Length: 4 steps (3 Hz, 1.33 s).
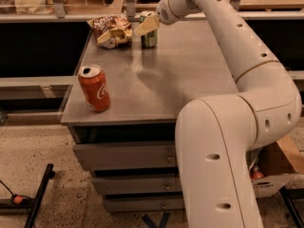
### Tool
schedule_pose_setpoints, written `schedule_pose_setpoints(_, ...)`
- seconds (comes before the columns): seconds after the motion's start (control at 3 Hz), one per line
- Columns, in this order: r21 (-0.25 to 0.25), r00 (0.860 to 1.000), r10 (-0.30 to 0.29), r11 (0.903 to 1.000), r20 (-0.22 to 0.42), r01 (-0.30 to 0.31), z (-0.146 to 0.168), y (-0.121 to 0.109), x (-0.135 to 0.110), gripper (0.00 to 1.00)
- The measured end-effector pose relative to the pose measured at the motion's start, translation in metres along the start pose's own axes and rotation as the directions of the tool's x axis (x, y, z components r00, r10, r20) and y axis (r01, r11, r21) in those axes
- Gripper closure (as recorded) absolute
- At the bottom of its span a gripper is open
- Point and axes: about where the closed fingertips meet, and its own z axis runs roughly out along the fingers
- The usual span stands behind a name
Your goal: Move green can near brown chip bag
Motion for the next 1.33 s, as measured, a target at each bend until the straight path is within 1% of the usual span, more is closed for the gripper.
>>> schedule_pose_setpoints(0.33, -0.057, 0.998, 0.054, 0.997, 0.01, -0.053, 0.003, 0.004, 0.01, 0.0)
schedule_pose_setpoints(0.67, -0.137, 0.991, 0.12, 0.9842, 0.051, -0.112, -0.006, 0.005, 0.023, 0.0)
schedule_pose_setpoints(1.0, -0.176, 0.983, 0.145, 0.9765, 0.113, -0.124, -0.032, -0.002, 0.028, 0.0)
schedule_pose_setpoints(1.33, -0.179, 0.976, 0.135, 0.9783, 0.171, -0.104, -0.063, -0.012, 0.029, 0.0)
